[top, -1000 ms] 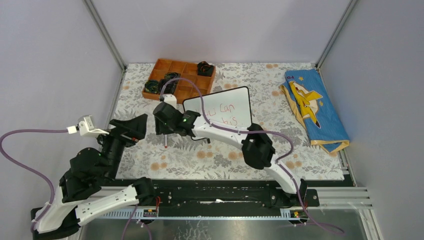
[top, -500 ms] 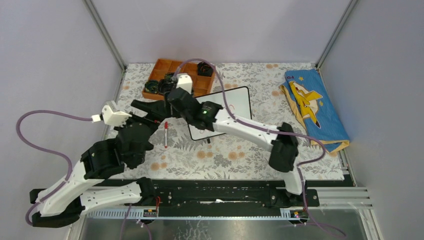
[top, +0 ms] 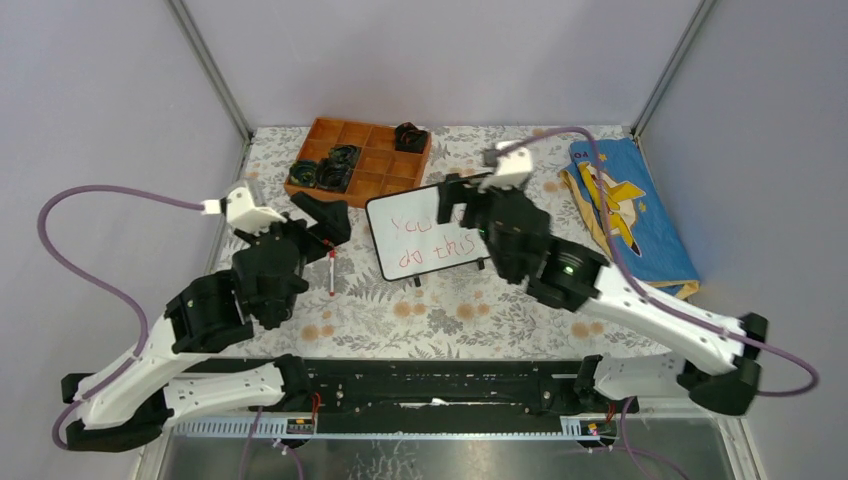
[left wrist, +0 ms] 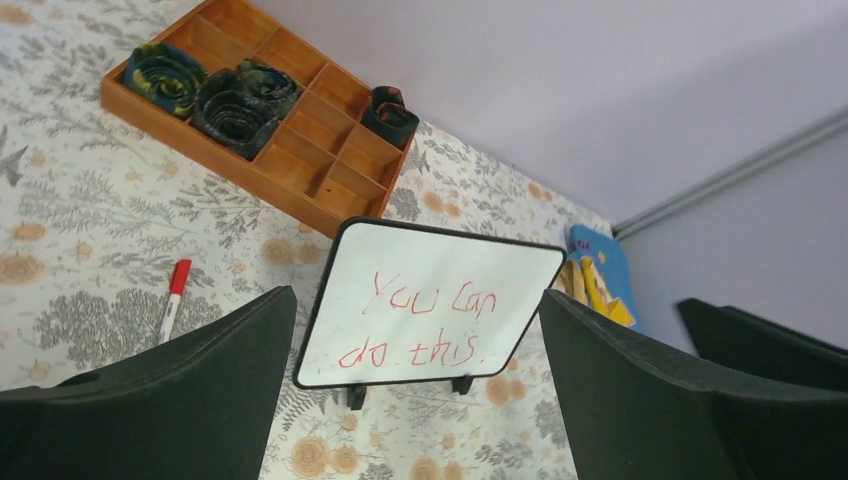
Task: Write a sentence on the whiteboard
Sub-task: Reset both arms
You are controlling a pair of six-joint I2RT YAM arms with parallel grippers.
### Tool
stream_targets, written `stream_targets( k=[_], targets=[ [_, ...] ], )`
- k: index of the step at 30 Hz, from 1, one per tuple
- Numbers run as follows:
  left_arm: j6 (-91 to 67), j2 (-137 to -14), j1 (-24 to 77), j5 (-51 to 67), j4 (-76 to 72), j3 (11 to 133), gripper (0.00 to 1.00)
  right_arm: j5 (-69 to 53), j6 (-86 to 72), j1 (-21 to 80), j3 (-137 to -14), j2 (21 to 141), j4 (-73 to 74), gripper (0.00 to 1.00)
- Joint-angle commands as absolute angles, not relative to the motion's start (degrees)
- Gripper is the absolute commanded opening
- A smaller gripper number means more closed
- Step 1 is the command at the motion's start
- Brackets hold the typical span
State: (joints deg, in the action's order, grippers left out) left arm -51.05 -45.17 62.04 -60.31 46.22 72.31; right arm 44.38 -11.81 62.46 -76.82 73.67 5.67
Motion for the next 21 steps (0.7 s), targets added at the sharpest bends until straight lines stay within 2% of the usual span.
stream_targets(
  k=[1, 6, 11, 12, 14, 18, 21],
  targets=[
    [-35.6, -48.8, 62.0, -53.9, 34.7, 70.4, 0.99, 52.0, -4.2, 62.4, -67.1, 61.4, -1.6, 0.94],
    [-30.0, -52.5, 62.0, -47.9, 31.3, 69.5, 0.99, 54.8, -2.8, 62.4, -57.7, 47.2, -1.7, 0.93],
    [-27.4, -51.7, 62.0, -46.4, 26.8, 67.6, 0.99, 53.5, 1.4, 62.4, -55.2, 36.3, -0.4, 0.92],
    [-27.3, -51.6, 62.0, -46.5, 26.4, 67.5, 0.99, 51.1, 2.8, 62.4, -55.9, 35.7, 1.9, 0.96],
    [-27.6, -51.8, 62.0, -47.0, 26.7, 68.1, 0.99, 48.6, 4.1, 62.4, -60.1, 36.9, 6.4, 1.0],
    [-28.8, -51.8, 62.0, -47.1, 27.5, 68.7, 0.99, 56.7, 5.4, 62.4, -68.0, 46.0, 11.1, 1.0],
    [-28.7, -51.0, 62.0, -46.5, 27.4, 68.8, 0.99, 62.5, 7.4, 62.4, -67.6, 49.5, 5.7, 1.0]
  ],
)
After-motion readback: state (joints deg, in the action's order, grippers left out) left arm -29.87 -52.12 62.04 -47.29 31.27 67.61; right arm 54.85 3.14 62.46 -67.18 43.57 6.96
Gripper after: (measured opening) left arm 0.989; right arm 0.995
